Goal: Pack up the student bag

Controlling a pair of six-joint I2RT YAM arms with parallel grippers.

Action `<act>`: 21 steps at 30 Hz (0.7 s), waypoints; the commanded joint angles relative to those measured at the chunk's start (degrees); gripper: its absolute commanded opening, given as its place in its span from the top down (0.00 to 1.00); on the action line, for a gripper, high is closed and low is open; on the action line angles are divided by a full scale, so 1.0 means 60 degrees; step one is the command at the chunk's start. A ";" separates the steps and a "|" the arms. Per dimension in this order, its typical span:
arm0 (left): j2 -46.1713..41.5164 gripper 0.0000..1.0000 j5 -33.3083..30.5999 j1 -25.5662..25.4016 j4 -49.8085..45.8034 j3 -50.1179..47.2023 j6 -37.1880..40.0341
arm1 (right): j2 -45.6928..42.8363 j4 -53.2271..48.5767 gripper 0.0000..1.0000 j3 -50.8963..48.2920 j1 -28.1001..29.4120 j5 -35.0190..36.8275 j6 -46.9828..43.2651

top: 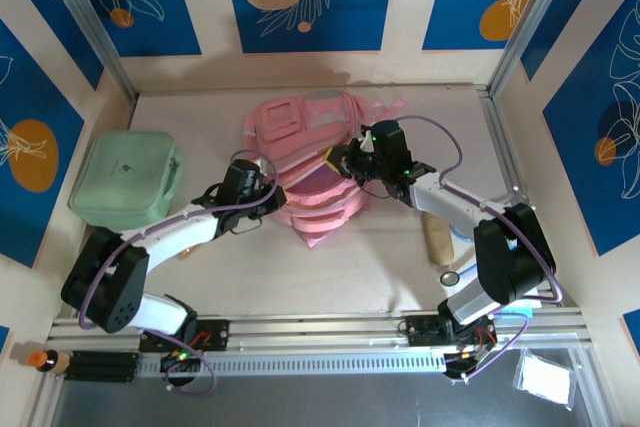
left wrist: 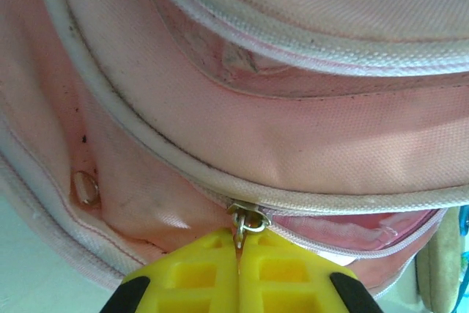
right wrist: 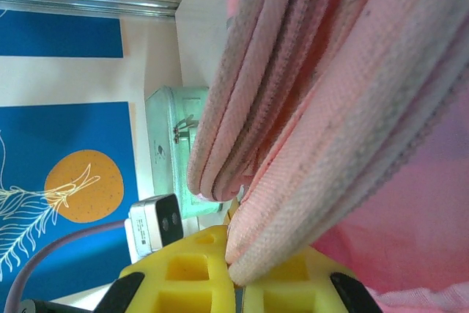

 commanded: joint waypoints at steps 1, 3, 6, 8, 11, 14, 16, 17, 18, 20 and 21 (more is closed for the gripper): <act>0.0172 1.00 -0.0245 -0.0017 -0.0475 0.0329 0.0326 | -0.0144 0.0599 0.97 0.0022 0.0010 -0.0115 -0.0113; 0.0333 0.96 -0.0033 -0.0010 -0.0254 0.0372 0.0369 | -0.0145 0.0599 0.97 0.0033 0.0011 -0.0115 -0.0113; 0.0556 0.89 0.0327 -0.0017 0.0060 0.0419 0.0449 | -0.0160 0.0591 0.97 0.0037 0.0011 -0.0115 -0.0128; 0.0676 0.85 0.0480 -0.0010 0.0278 0.0419 0.0420 | -0.0174 0.0589 0.97 0.0046 0.0024 -0.0111 -0.0144; 0.0768 0.81 0.0598 -0.0017 0.0593 0.0377 0.0388 | -0.0174 0.0592 0.97 0.0036 0.0026 -0.0115 -0.0142; 0.0844 0.79 0.0620 -0.0017 0.0795 0.0357 0.0362 | -0.0174 0.0587 0.97 0.0051 0.0026 -0.0115 -0.0143; 0.0890 0.79 0.0621 -0.0016 0.0835 0.0375 0.0375 | -0.0174 0.0584 0.97 0.0053 0.0026 -0.0115 -0.0157; 0.0913 0.80 0.0607 -0.0017 0.0855 0.0362 0.0386 | -0.0174 0.0575 0.97 0.0065 0.0026 -0.0115 -0.0170; 0.0919 0.82 0.0571 -0.0017 0.0857 0.0361 0.0398 | -0.0174 0.0577 0.97 0.0058 0.0026 -0.0115 -0.0172; 0.0891 0.87 0.0431 -0.0017 0.0754 0.0346 0.0441 | -0.0188 0.0555 0.97 0.0051 0.0011 -0.0100 -0.0183; 0.0851 0.92 0.0314 -0.0017 0.0632 0.0346 0.0485 | -0.0204 0.0535 0.97 0.0037 -0.0003 -0.0075 -0.0197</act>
